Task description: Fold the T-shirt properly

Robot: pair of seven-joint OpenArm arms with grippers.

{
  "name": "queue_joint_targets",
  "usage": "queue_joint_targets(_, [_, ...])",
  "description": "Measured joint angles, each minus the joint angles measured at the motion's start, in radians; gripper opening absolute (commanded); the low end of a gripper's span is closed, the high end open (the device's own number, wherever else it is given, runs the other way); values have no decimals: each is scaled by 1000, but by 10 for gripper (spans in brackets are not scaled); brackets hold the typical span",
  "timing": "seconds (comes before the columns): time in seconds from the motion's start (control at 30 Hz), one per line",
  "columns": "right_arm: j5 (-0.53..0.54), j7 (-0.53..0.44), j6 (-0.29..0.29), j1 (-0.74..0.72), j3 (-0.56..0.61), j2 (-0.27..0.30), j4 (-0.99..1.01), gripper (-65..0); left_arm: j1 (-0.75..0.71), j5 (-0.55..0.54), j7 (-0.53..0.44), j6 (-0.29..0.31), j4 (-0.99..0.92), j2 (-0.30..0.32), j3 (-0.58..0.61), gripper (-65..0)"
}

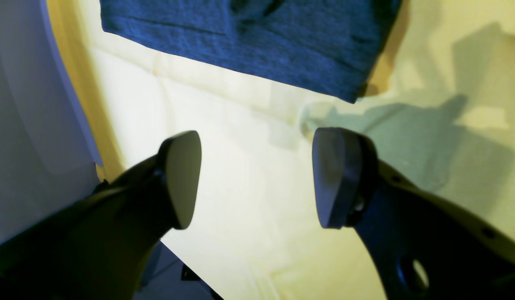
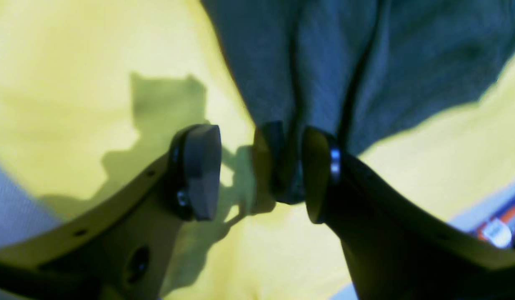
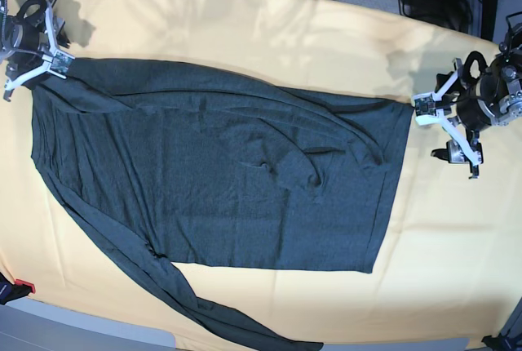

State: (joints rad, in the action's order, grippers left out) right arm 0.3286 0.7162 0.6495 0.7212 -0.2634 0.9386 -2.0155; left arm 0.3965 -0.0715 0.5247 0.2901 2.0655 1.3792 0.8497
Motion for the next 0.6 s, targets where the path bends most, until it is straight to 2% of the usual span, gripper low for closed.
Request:
queue_joint_targets(0.1, [-44,-80,-1,0,0,0,58,-324,0,0,1,-1,0,-2,0,-232])
queue_joint_targets(0.17, [-69,-127,3,2,0,-1,90,-351,0,0,-1,0,0,-7,0,-232])
queue_joint_targets(0.23, [-79,-138,2,2,0,0,116,-382,0,0,0,0,0,-7,0,-232])
queue_joint_targets(0.33, [-126,-138,-5,2,7,0,134,-383,0,0,-1,0,0,-7,0,-232])
queue_joint_targets(0.43, [-185,-160,-68,2,13,-3,148,-383,0,0,-1,-1,0,-7,0,-232])
queue_joint_targets(0.47, [-188,-172,-70,2,13,-2,152,-382,0,0,-1,0,0,-7,0,-232])
queue_joint_targets(0.53, [-187,-197,-36,2,14,-2,160,-378,0,0,-1,0,0,-7,0,-232])
queue_joint_targets(0.6, [-203,-204,-49,2,40,-3,164,-378,0,0,-1,-1,0,-7,0,-232])
